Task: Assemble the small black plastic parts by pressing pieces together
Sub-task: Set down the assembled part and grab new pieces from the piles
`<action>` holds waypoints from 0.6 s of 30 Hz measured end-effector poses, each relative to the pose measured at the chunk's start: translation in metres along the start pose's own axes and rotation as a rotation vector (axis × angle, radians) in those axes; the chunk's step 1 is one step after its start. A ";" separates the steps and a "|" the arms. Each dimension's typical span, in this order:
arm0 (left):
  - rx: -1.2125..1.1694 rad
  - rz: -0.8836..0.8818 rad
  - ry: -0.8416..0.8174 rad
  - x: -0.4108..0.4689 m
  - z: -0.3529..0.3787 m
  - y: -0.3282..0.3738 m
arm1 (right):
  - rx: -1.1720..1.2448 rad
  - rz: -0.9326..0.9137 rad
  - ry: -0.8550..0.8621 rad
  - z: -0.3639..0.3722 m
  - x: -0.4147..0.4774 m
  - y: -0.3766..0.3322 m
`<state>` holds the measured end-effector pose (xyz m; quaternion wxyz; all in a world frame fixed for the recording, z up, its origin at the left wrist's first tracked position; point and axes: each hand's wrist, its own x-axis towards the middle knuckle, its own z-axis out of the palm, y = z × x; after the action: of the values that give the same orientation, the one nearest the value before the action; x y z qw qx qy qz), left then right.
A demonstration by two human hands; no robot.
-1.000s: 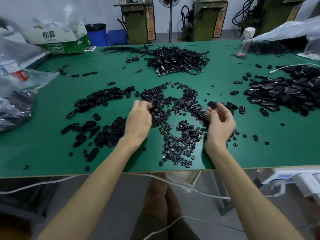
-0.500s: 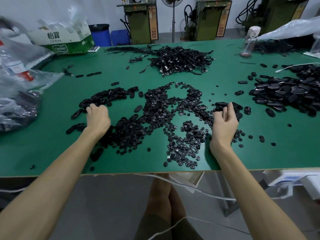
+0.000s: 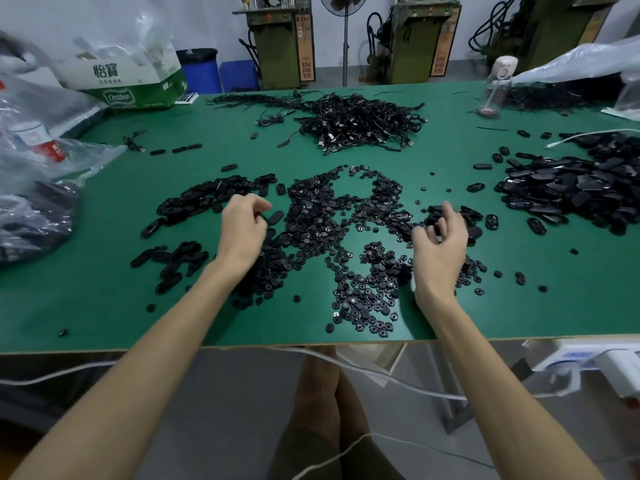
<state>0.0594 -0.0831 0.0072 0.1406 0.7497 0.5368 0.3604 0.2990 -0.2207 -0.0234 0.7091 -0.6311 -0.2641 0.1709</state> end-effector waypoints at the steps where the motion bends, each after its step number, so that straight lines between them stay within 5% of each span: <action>1: -0.077 -0.010 -0.006 -0.006 0.006 0.011 | -0.106 -0.068 -0.031 0.000 -0.001 0.000; 5: -0.340 -0.018 -0.065 -0.034 0.033 0.049 | -0.532 -0.207 -0.293 0.007 -0.003 0.003; 8: -0.411 -0.020 -0.090 -0.049 0.053 0.066 | -0.764 -0.193 -0.333 0.012 -0.004 0.003; 18: -0.192 0.140 -0.156 -0.059 0.073 0.067 | -0.827 -0.187 -0.346 0.015 -0.002 0.004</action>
<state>0.1473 -0.1492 -0.0263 0.2274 0.7943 0.4338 0.3595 0.2887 -0.2092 -0.0270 0.3555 -0.7968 -0.4804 0.0894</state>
